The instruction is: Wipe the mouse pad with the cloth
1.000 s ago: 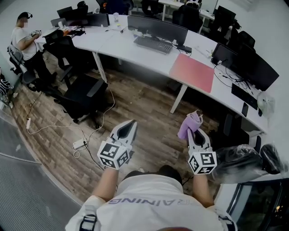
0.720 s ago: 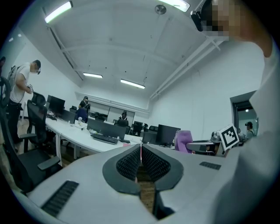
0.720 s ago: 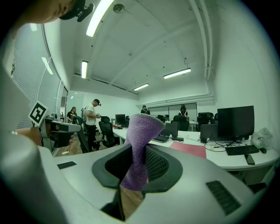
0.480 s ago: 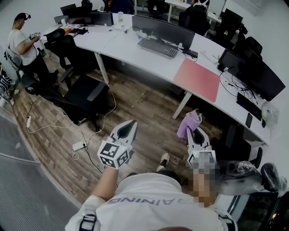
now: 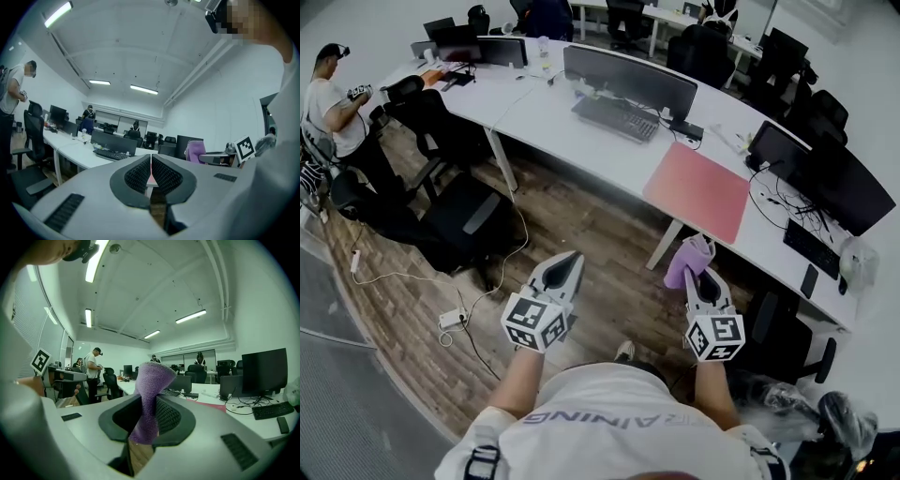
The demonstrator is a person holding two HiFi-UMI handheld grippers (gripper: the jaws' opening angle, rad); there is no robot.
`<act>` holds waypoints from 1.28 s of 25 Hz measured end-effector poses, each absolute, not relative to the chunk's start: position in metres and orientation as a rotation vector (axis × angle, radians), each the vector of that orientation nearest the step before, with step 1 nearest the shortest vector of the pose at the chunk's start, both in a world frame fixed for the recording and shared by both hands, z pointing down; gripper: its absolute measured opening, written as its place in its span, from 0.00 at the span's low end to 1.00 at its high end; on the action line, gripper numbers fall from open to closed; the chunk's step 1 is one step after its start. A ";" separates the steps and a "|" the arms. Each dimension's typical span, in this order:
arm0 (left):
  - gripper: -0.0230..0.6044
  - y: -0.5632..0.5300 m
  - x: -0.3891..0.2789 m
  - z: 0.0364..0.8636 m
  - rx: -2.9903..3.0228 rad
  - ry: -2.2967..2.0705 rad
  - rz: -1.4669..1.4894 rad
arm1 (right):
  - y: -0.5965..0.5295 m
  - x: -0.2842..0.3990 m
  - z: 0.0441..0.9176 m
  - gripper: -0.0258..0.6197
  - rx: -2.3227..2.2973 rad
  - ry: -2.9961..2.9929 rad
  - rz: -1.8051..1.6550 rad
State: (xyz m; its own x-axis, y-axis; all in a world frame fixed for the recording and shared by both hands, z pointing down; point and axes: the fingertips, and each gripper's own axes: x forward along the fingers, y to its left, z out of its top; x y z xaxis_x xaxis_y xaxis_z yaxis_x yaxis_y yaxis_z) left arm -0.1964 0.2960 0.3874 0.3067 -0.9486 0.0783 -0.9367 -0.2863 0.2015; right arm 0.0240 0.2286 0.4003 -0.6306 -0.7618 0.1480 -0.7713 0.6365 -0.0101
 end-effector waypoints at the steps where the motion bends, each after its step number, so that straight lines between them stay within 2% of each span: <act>1: 0.09 0.282 -0.188 0.387 2.366 -1.731 -0.083 | 0.215 0.034 0.401 0.19 1.290 -2.721 0.114; 12: 0.09 0.148 -0.095 0.403 2.393 -1.665 -0.042 | 0.093 0.136 0.422 0.19 1.386 -2.679 0.186; 22: 0.09 0.060 -0.045 0.404 2.466 -1.575 0.009 | 0.030 0.189 0.436 0.19 1.490 -2.637 0.249; 32: 0.09 -0.039 -0.050 0.402 2.546 -1.458 0.007 | -0.040 0.187 0.439 0.19 1.606 -2.560 0.261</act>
State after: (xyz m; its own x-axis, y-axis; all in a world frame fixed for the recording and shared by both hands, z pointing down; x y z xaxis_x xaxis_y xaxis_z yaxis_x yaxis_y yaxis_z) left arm -0.0500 -0.0389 0.4017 0.5116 -0.8526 0.1066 -0.8535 -0.4901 0.1767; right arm 0.1872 -0.0399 0.4395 -0.4349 -0.8818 0.1824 -0.9005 0.4260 -0.0876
